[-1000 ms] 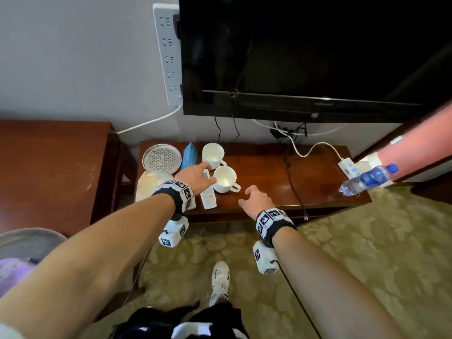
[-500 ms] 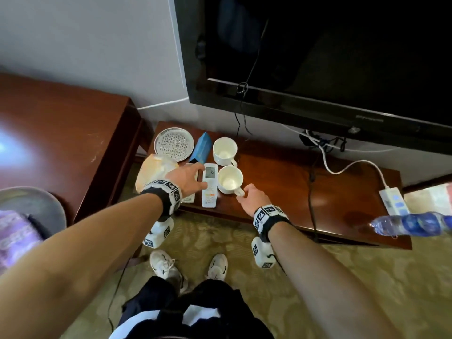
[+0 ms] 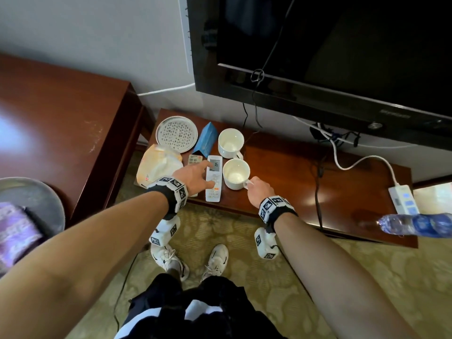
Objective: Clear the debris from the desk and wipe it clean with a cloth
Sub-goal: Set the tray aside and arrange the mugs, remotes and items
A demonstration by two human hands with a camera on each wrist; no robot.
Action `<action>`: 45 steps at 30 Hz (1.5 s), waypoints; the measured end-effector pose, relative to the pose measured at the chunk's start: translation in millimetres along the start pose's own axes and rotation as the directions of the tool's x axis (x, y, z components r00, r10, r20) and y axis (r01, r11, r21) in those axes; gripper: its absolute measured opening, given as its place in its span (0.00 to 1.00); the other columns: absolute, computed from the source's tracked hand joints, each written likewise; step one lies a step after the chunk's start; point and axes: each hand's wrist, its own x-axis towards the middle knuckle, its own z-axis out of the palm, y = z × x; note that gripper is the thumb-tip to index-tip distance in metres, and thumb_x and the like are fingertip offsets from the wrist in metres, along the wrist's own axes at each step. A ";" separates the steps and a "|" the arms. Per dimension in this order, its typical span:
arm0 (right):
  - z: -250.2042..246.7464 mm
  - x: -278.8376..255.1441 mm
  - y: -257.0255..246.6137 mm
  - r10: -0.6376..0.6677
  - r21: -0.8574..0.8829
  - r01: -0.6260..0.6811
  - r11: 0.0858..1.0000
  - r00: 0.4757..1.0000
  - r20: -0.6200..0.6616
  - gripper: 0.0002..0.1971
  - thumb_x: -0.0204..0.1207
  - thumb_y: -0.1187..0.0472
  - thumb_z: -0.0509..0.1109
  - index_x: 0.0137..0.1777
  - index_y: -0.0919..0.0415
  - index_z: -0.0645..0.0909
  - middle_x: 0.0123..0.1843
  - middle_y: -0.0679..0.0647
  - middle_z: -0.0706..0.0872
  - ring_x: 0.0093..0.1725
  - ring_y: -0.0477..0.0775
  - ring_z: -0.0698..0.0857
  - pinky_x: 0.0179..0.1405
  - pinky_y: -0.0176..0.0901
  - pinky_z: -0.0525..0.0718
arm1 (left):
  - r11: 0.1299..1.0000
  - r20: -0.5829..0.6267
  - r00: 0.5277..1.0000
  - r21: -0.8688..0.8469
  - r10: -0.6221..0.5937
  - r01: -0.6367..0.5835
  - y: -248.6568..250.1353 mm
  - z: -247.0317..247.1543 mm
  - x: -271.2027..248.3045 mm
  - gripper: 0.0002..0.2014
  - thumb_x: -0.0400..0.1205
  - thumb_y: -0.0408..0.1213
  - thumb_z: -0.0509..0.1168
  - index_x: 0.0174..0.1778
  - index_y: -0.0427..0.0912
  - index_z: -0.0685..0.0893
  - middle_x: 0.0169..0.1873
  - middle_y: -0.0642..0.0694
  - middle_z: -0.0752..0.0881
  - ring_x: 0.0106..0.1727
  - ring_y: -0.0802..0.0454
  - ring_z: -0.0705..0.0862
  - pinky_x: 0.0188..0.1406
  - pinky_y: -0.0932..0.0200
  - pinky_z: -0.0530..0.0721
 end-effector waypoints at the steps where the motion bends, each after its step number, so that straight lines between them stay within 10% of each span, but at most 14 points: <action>1: -5.0 -0.2 0.4 -0.008 -0.017 0.008 1.000 1.000 -0.003 0.15 0.88 0.54 0.51 0.59 0.59 0.77 0.49 0.56 0.83 0.47 0.59 0.81 0.43 0.49 0.76 | 1.000 0.013 1.000 0.005 0.011 -0.011 2.6 -1.2 0.9 0.31 0.80 0.51 0.68 0.78 0.55 0.66 0.70 0.44 0.80 0.66 0.43 0.81 0.65 0.49 0.78; 14: -50.5 -6.5 -18.0 -0.219 0.002 0.220 0.976 0.974 0.054 0.13 0.88 0.53 0.54 0.56 0.53 0.79 0.44 0.54 0.86 0.46 0.57 0.86 0.51 0.55 0.85 | 0.988 0.052 0.988 -0.058 0.147 -0.144 27.0 -23.3 3.5 0.47 0.72 0.53 0.76 0.80 0.54 0.53 0.68 0.45 0.76 0.62 0.44 0.79 0.62 0.43 0.79; 20: -51.0 -5.8 -38.9 -0.292 0.103 0.282 0.954 0.951 0.099 0.12 0.88 0.56 0.56 0.59 0.57 0.81 0.46 0.54 0.86 0.40 0.47 0.83 0.37 0.41 0.79 | 0.976 -0.001 0.985 -0.133 0.172 -0.170 15.0 -29.1 3.3 0.42 0.68 0.59 0.77 0.72 0.55 0.59 0.60 0.51 0.78 0.57 0.50 0.80 0.56 0.48 0.80; 25: -39.7 4.3 -44.5 -0.309 0.251 0.270 0.930 0.942 0.132 0.10 0.86 0.54 0.59 0.59 0.52 0.81 0.49 0.48 0.86 0.47 0.47 0.87 0.50 0.48 0.86 | 0.987 0.004 0.996 -0.129 0.095 -0.093 6.3 -35.8 5.5 0.43 0.64 0.55 0.81 0.68 0.51 0.62 0.57 0.48 0.79 0.54 0.47 0.83 0.55 0.46 0.84; 30: -29.3 20.5 -35.2 -0.054 0.573 0.104 0.813 0.993 -0.104 0.07 0.81 0.53 0.67 0.53 0.52 0.83 0.50 0.52 0.88 0.53 0.55 0.87 0.50 0.50 0.88 | 0.987 0.011 1.000 -0.159 0.027 -0.025 -5.8 -38.5 6.7 0.45 0.68 0.48 0.80 0.74 0.45 0.60 0.53 0.47 0.76 0.53 0.46 0.78 0.53 0.51 0.77; 36: -21.5 48.4 -44.9 0.107 0.508 -0.041 0.861 0.989 -0.102 0.24 0.80 0.55 0.72 0.75 0.56 0.74 0.71 0.53 0.81 0.68 0.57 0.81 0.69 0.54 0.80 | 0.987 0.014 0.999 -0.154 -0.050 0.052 -25.7 -45.4 4.6 0.44 0.66 0.51 0.80 0.72 0.47 0.61 0.56 0.42 0.81 0.54 0.43 0.81 0.56 0.47 0.81; 45: -11.0 69.4 -69.3 0.156 0.406 -0.099 0.909 0.982 -0.110 0.18 0.83 0.53 0.66 0.66 0.64 0.80 0.62 0.62 0.85 0.61 0.64 0.83 0.52 0.46 0.77 | 0.976 -0.014 0.994 -0.190 -0.109 0.104 -45.0 -57.7 0.1 0.42 0.67 0.51 0.80 0.70 0.47 0.63 0.52 0.44 0.80 0.53 0.43 0.80 0.53 0.51 0.79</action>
